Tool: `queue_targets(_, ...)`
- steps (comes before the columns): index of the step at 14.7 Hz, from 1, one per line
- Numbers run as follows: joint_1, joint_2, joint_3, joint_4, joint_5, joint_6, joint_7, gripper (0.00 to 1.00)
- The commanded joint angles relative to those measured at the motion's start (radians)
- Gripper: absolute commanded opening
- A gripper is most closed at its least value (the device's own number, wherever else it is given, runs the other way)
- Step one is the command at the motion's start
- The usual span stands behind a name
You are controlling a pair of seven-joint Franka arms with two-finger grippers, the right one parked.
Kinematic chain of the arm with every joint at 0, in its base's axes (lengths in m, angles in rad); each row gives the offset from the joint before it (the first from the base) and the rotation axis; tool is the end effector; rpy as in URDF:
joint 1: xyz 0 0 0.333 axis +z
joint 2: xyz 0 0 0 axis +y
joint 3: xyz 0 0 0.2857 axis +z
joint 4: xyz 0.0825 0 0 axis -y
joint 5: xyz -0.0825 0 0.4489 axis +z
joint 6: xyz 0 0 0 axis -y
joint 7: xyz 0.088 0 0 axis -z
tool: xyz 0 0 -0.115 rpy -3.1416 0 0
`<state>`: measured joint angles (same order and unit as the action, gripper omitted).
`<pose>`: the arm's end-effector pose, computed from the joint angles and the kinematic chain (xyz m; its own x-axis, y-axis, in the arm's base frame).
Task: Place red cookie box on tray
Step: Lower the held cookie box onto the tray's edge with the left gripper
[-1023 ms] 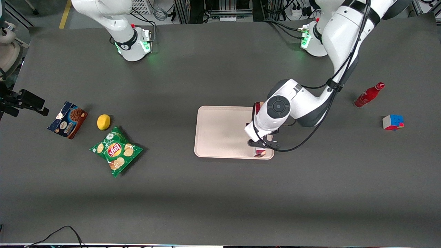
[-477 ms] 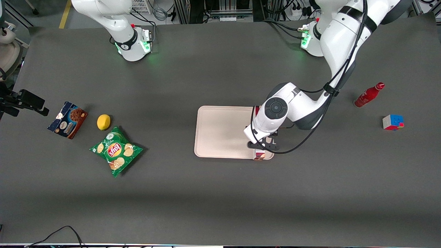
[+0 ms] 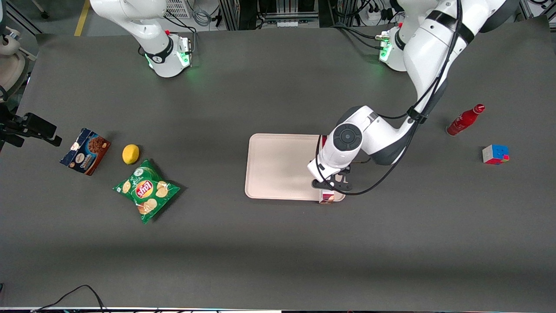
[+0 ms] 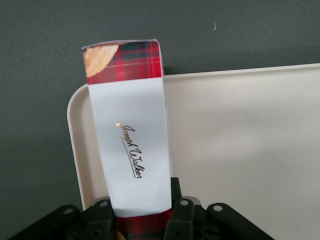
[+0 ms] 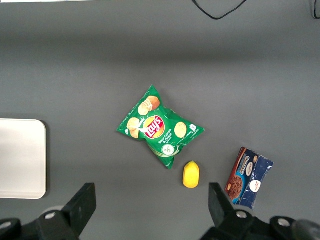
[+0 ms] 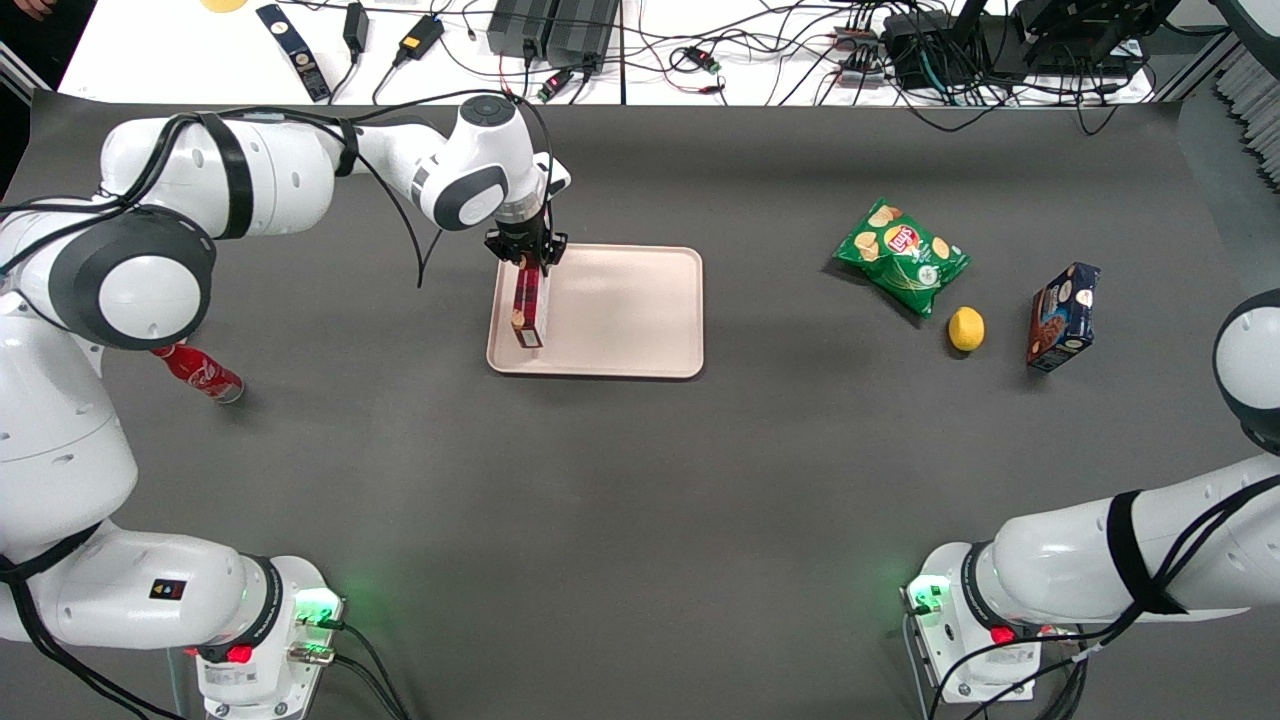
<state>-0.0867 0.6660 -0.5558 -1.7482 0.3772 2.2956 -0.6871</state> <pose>0.5689 -0.3978 0.1623 0.9933 -0.1126 -0.0262 -0.1113 -0.9927 0.0460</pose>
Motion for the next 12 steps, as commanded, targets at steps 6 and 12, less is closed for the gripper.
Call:
queue_targets(6, -0.002, 0.014, 0.002, -0.001, 0.057, 0.013, -0.051, 0.47)
queue_targets(12, -0.001, 0.003, 0.001, -0.001, 0.057, -0.001, -0.051, 1.00)
